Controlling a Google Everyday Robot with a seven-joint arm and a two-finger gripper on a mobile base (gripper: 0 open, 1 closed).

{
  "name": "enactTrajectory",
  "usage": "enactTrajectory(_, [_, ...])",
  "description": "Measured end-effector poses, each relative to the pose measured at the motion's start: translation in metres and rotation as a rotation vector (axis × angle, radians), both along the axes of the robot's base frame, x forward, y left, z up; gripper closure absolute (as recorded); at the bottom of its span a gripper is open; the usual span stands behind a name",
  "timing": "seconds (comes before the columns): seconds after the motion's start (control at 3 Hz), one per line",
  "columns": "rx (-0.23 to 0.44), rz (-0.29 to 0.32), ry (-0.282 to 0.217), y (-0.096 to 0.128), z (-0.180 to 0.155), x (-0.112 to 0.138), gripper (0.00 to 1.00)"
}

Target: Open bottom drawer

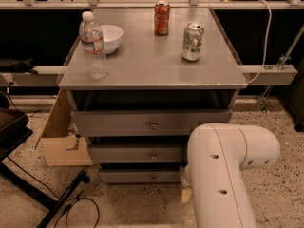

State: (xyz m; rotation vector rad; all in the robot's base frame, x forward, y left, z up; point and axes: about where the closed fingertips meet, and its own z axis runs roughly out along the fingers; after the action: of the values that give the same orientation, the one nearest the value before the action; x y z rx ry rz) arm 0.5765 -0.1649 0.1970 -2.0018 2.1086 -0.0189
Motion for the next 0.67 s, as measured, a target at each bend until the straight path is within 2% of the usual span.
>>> enactTrajectory(0.33, [0.005, -0.019, -0.007, 0.001, -0.015, 0.012, 0.00])
enactTrajectory(0.67, [0.009, -0.028, -0.012, 0.006, -0.029, 0.025, 0.09])
